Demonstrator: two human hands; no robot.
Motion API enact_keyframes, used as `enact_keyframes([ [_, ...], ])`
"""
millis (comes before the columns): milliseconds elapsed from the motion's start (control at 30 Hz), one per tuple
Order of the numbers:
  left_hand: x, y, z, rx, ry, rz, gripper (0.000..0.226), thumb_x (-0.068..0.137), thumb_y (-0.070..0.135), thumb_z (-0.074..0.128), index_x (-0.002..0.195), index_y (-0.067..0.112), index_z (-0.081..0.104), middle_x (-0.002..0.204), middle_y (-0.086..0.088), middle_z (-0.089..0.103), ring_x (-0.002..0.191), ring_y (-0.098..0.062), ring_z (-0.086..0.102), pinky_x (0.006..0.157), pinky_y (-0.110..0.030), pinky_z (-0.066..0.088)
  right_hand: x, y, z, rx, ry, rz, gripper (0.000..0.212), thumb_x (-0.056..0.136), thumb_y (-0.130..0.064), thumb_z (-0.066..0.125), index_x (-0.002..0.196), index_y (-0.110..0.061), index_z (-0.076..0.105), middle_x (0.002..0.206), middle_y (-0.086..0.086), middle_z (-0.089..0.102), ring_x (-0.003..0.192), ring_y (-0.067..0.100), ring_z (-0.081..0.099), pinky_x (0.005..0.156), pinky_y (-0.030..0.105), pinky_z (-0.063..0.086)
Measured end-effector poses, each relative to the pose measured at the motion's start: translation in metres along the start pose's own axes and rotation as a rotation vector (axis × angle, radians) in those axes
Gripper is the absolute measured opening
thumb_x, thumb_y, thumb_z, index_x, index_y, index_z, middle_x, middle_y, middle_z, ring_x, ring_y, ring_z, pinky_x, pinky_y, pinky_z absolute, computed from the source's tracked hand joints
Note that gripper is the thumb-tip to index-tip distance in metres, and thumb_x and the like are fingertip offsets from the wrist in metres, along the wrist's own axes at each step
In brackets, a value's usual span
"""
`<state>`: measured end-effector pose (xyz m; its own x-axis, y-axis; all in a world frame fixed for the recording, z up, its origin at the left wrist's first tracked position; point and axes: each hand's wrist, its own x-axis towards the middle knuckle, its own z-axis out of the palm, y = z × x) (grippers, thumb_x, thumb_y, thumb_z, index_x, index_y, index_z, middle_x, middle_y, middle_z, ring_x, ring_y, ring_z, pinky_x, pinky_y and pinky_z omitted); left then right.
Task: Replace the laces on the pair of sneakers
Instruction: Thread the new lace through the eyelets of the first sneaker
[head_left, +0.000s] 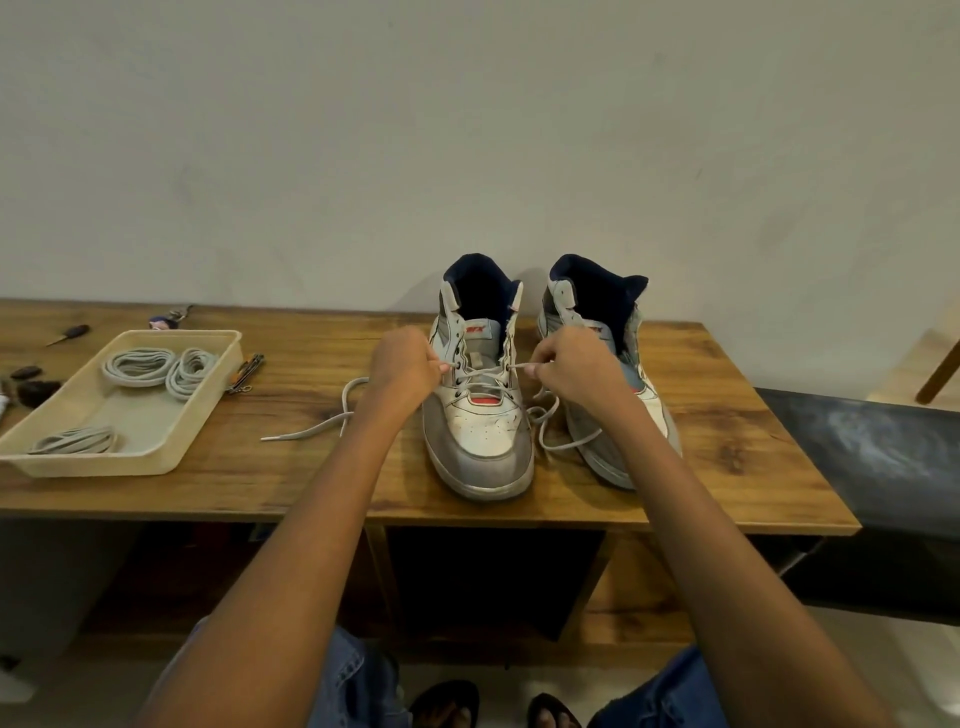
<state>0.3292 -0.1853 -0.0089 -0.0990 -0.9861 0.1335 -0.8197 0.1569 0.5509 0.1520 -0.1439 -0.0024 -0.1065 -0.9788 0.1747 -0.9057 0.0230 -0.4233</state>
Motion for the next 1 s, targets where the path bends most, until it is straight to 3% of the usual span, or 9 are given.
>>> enact_keyframes([
  [167, -0.005, -0.006, -0.009, -0.112, 0.019, 0.079, 0.015, 0.083, 0.018, 0.069, 0.089, 0.005, 0.071, 0.093, -0.007, 0.07, 0.081, -0.013, 0.056, 0.075, -0.026, 0.044, -0.001, -0.006, -0.02, -0.166, -0.076, 0.033, 0.036, 0.092, -0.022, 0.056, 0.123, -0.004, 0.05, 0.119, 0.012, 0.057, 0.11, 0.028, 0.052, 0.093, 0.037, 0.043],
  [300, -0.007, 0.003, -0.008, -0.187, 0.167, 0.091, 0.025, 0.081, 0.033, 0.07, 0.081, 0.008, 0.07, 0.079, -0.005, 0.069, 0.07, -0.012, 0.059, 0.063, -0.021, 0.045, -0.005, -0.022, -0.036, -0.218, -0.124, -0.029, 0.036, 0.093, -0.001, 0.045, 0.128, 0.001, 0.042, 0.122, 0.014, 0.052, 0.11, 0.03, 0.05, 0.091, 0.036, 0.041],
  [433, -0.01, 0.021, 0.006, -0.06, 0.134, 0.035, 0.033, 0.077, 0.039, 0.073, 0.075, 0.006, 0.069, 0.065, -0.003, 0.063, 0.058, -0.011, 0.055, 0.051, -0.021, 0.041, -0.013, -0.043, -0.02, -0.077, -0.157, -0.156, 0.058, 0.089, 0.009, 0.043, 0.142, -0.005, 0.023, 0.115, 0.02, 0.057, 0.103, 0.031, 0.056, 0.087, 0.037, 0.046],
  [567, -0.01, 0.02, 0.01, -0.137, 0.192, -0.016, 0.023, 0.079, 0.029, 0.074, 0.074, 0.007, 0.072, 0.062, -0.002, 0.063, 0.058, -0.011, 0.054, 0.06, -0.024, 0.038, -0.007, -0.047, -0.002, -0.125, -0.025, -0.162, 0.037, 0.088, 0.013, 0.043, 0.122, -0.001, 0.038, 0.099, 0.016, 0.058, 0.086, 0.029, 0.058, 0.072, 0.034, 0.046],
  [667, -0.008, 0.013, 0.008, -0.266, 0.142, -0.071, 0.02, 0.082, 0.026, 0.07, 0.071, 0.01, 0.073, 0.054, 0.003, 0.058, 0.05, -0.006, 0.049, 0.055, -0.024, 0.04, 0.001, -0.041, 0.006, -0.13, 0.052, -0.157, 0.022, 0.09, 0.008, 0.047, 0.108, -0.003, 0.051, 0.098, 0.014, 0.061, 0.086, 0.026, 0.055, 0.066, 0.03, 0.04],
  [733, -0.005, 0.006, 0.007, -0.4, 0.083, -0.128, 0.02, 0.082, 0.023, 0.069, 0.064, 0.014, 0.071, 0.064, -0.005, 0.068, 0.06, -0.017, 0.062, 0.065, -0.032, 0.054, 0.004, -0.04, 0.008, -0.123, 0.069, -0.191, 0.019, 0.092, 0.003, 0.049, 0.106, -0.004, 0.059, 0.098, 0.01, 0.058, 0.089, 0.023, 0.053, 0.067, 0.026, 0.034],
  [833, -0.002, -0.003, 0.005, -0.636, -0.023, -0.24, 0.017, 0.079, 0.015, 0.072, 0.063, 0.018, 0.068, 0.079, -0.012, 0.072, 0.081, -0.028, 0.069, 0.08, -0.043, 0.057, 0.005, -0.044, 0.01, -0.138, 0.076, -0.248, 0.023, 0.094, -0.003, 0.051, 0.112, -0.005, 0.065, 0.104, 0.012, 0.054, 0.09, 0.023, 0.049, 0.064, 0.021, 0.027],
  [933, 0.002, -0.006, 0.005, -0.706, -0.081, -0.267, 0.005, 0.081, 0.012, 0.071, 0.077, 0.009, 0.07, 0.086, -0.014, 0.071, 0.081, -0.025, 0.068, 0.079, -0.039, 0.057, 0.004, -0.046, 0.022, -0.137, 0.11, -0.292, 0.026, 0.089, 0.003, 0.054, 0.113, -0.004, 0.063, 0.102, 0.01, 0.056, 0.086, 0.018, 0.047, 0.064, 0.02, 0.034],
  [1000, 0.003, -0.007, 0.005, -0.73, -0.105, -0.274, 0.011, 0.081, 0.01, 0.07, 0.089, 0.002, 0.07, 0.084, -0.013, 0.07, 0.078, -0.023, 0.067, 0.073, -0.034, 0.057, 0.001, -0.05, 0.03, -0.098, 0.143, -0.283, 0.024, 0.088, 0.006, 0.053, 0.109, -0.003, 0.057, 0.099, 0.01, 0.058, 0.088, 0.021, 0.049, 0.071, 0.029, 0.044],
])
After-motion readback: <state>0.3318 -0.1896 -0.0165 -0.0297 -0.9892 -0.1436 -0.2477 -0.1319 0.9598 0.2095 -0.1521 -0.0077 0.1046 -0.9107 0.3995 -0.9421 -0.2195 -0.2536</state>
